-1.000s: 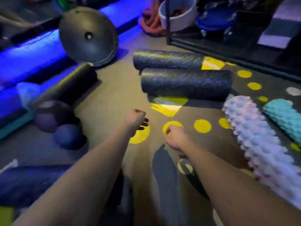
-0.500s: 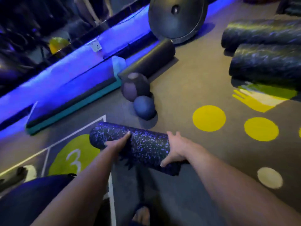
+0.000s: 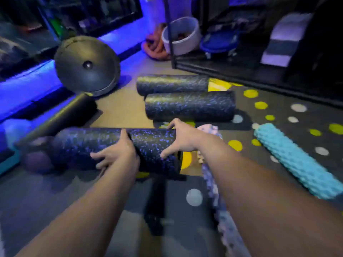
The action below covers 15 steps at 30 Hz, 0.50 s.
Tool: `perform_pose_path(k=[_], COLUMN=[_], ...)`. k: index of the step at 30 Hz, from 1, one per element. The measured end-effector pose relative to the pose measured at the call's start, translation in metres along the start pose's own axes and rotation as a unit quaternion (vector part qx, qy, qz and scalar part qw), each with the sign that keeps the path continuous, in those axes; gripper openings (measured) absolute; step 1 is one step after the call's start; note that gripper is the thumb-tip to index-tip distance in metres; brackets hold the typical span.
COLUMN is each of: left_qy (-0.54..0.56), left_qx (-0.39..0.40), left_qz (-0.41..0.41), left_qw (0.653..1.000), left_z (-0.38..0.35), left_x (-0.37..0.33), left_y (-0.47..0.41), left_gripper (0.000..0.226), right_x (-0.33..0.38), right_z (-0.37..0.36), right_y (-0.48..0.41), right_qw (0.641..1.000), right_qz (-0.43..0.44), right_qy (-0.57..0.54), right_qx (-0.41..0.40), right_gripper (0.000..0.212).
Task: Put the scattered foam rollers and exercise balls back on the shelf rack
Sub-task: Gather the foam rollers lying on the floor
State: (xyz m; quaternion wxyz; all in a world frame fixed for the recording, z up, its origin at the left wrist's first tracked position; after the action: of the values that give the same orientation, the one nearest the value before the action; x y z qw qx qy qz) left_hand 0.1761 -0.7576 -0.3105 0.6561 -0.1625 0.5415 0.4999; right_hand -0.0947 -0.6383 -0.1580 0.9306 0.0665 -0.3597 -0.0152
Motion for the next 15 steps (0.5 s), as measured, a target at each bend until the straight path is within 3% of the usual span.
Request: perform_pose_path(k=[1,2,4,6,8,12,15], left_qy=[-0.017,-0.041,-0.076,-0.07,-0.051,0.007,-0.015], left_qx=[-0.017,0.041,0.175,0.299,0.357,0.495,0.553], left_qz=[-0.028,-0.092,-0.126,-0.095,-0.079,0.027,-0.006], left_qw=[0.999,0.994,0.974,0.947,0.929,0.868,0.833], left_z=[0.014,0.019,-0.008,-0.035,-0.048,-0.071,-0.081], left_x=[-0.028,-0.063,-0.084,-0.068,-0.045,0.009,0.047], left_y=[0.051,0.119,0.195,0.221,0.249,0.308,0.348], left_gripper=[0.113,0.112,0.12,0.122,0.121,0.161,0.177], right_x=[-0.017,-0.034,-0.062,-0.079,-0.081,-0.085,-0.085], right_z=[0.021,0.041,0.074,0.097,0.109,0.113,0.125], right_y=[0.006,0.014,0.035,0.058,0.074,0.1,0.12], right_qw=[0.999,0.996,0.985,0.97,0.962,0.939,0.915], right_qz=[-0.031,-0.059,-0.117,-0.167,-0.183,-0.234,-0.267], right_qy=[-0.009,-0.017,-0.012,-0.003,0.036,0.172,0.207], right_qx=[-0.032,-0.066,-0.124,-0.179,-0.201,-0.185,-0.219], right_gripper=[0.105,0.106,0.107,0.108,0.107,0.087,0.072])
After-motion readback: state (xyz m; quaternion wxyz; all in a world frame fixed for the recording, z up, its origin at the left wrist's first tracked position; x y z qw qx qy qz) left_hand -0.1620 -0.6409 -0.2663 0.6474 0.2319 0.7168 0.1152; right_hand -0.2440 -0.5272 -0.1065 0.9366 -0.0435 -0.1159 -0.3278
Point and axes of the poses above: each hand's wrist, its own y-axis away from the middle knuckle, its own z-axis out of the back of the hand, x = y × z, the point moved 5 cm from there along -y, towards the middle knuckle, and after that the axes turned 9 degrees about -x, right-handed, at the moved point
